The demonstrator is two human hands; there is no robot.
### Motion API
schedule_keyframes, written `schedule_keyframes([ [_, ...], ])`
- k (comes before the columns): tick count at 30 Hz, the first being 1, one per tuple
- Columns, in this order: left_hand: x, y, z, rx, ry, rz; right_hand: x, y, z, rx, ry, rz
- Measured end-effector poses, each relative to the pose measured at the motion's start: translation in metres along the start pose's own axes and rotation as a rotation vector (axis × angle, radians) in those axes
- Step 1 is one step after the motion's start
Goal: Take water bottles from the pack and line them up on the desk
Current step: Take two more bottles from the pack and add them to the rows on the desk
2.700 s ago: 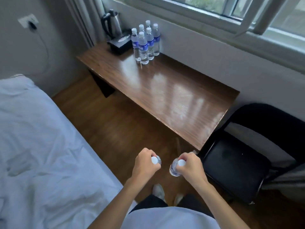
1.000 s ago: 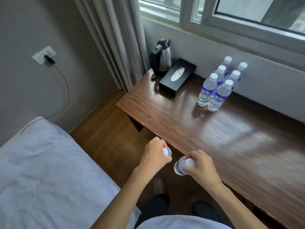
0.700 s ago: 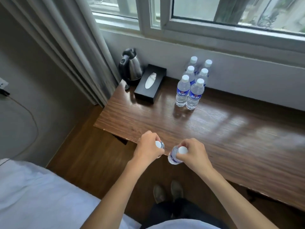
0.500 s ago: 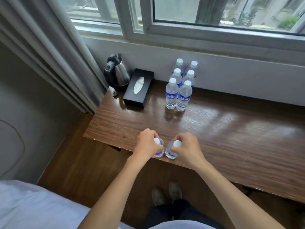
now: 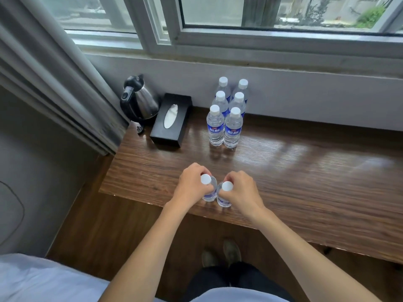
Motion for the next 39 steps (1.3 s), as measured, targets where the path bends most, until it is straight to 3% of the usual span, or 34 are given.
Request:
schedule_keyframes([
  [13,-0.027,0.000,-0.043,-0.242,0.282,0.055,-0.016,0.009,0.023,0.116,-0.076,0.149],
  [17,-0.047,0.003,-0.071,-0.125,0.518,-0.130,-0.024,0.014,0.034,0.154,-0.159,0.230],
  [24,-0.076,-0.017,-0.111,-0.127,0.519,-0.246,-0.056,0.025,0.077,-0.012,-0.284,0.303],
  [32,-0.100,-0.025,-0.105,-0.234,0.626,-0.179,-0.100,0.013,0.103,0.001,-0.332,0.299],
  [39,-0.116,-0.028,-0.125,-0.253,0.543,0.001,-0.128,0.000,0.105,-0.025,-0.495,0.504],
])
Point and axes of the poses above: each hand's wrist, its own y-axis away from the middle knuckle, its own x-axis out of the back of the hand, z = x × y, the point moved 4 cm from there along -y, towards the middle knuckle, and after that the axes turned 1 degree about y, right-handed, at the moved point
